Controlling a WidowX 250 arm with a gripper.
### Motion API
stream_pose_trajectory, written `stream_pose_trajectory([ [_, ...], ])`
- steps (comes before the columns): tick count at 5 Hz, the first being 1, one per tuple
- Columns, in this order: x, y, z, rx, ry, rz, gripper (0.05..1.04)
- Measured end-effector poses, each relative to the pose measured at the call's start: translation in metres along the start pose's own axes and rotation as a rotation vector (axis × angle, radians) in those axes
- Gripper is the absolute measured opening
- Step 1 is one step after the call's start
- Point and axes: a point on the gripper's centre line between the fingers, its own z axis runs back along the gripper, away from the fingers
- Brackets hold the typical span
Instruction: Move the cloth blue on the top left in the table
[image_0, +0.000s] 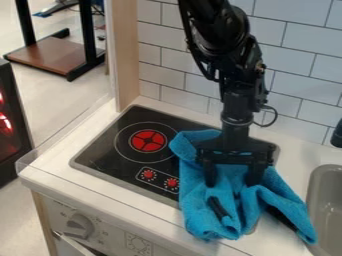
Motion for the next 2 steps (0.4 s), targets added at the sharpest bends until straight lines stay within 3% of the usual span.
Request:
stream_pose_trajectory([
  [2, 0.018, 0.018, 0.001, 0.007, -0.046, 0.101, 0.999],
])
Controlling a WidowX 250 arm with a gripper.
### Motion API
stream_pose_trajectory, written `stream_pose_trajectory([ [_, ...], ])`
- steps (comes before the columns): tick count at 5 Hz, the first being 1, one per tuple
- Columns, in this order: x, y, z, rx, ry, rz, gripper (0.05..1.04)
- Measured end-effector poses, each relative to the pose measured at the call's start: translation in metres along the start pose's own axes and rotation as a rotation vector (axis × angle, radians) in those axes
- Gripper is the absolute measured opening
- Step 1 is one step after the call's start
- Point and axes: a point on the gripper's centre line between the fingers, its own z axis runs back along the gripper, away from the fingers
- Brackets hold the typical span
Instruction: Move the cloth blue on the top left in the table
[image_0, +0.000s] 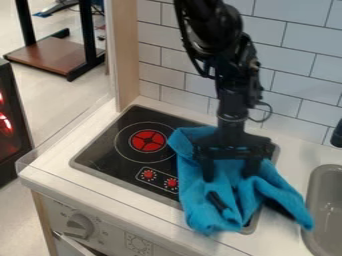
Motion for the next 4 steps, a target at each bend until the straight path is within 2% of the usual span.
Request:
stream_pose_trajectory([
  [2, 0.047, 0.04, 0.003, 0.016, -0.049, 0.182, 0.999],
  [4, 0.076, 0.083, 0.007, 0.046, -0.088, 0.347, 0.999],
])
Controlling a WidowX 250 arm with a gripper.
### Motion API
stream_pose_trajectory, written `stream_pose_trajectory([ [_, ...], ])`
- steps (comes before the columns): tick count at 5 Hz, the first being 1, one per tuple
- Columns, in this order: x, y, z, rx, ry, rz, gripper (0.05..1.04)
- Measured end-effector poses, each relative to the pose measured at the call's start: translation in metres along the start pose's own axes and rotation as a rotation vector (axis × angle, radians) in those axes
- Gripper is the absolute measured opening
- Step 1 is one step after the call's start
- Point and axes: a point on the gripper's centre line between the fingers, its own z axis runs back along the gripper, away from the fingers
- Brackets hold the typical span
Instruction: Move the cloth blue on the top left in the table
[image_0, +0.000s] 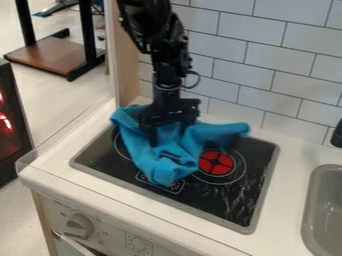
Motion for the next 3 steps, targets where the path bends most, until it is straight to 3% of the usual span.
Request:
stream_pose_trajectory([
  [2, 0.0023, 0.0022, 0.001, -0.008, 0.013, 0.039, 0.999],
  [3, -0.0025, -0.0006, 0.0059, -0.006, 0.066, 0.038, 0.999],
])
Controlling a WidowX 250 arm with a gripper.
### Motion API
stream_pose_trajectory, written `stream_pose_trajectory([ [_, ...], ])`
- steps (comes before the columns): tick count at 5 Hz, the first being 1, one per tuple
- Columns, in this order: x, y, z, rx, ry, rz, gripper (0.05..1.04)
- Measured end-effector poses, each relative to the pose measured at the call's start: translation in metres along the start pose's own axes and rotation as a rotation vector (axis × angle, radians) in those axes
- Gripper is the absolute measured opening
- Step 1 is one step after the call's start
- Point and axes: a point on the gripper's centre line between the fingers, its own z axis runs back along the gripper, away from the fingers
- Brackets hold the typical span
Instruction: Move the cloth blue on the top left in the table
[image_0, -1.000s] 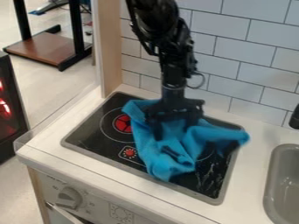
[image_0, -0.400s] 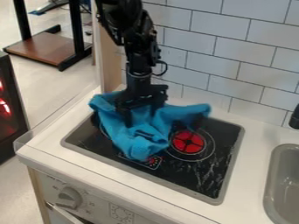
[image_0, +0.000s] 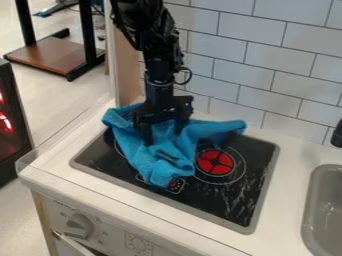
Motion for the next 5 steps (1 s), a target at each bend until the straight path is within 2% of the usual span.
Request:
stream_pose_trajectory([
  [1, 0.0, -0.007, 0.019, -0.044, -0.007, 0.011, 0.999],
  [2, -0.002, -0.017, 0.048, -0.124, -0.021, 0.023, 0.999],
  [3, -0.005, -0.016, 0.072, -0.158, -0.053, 0.036, 0.999],
  [4, -0.005, -0.005, 0.088, -0.148, -0.112, 0.094, 0.999],
  [5, -0.005, -0.005, 0.087, -0.147, -0.11, 0.095, 0.999],
])
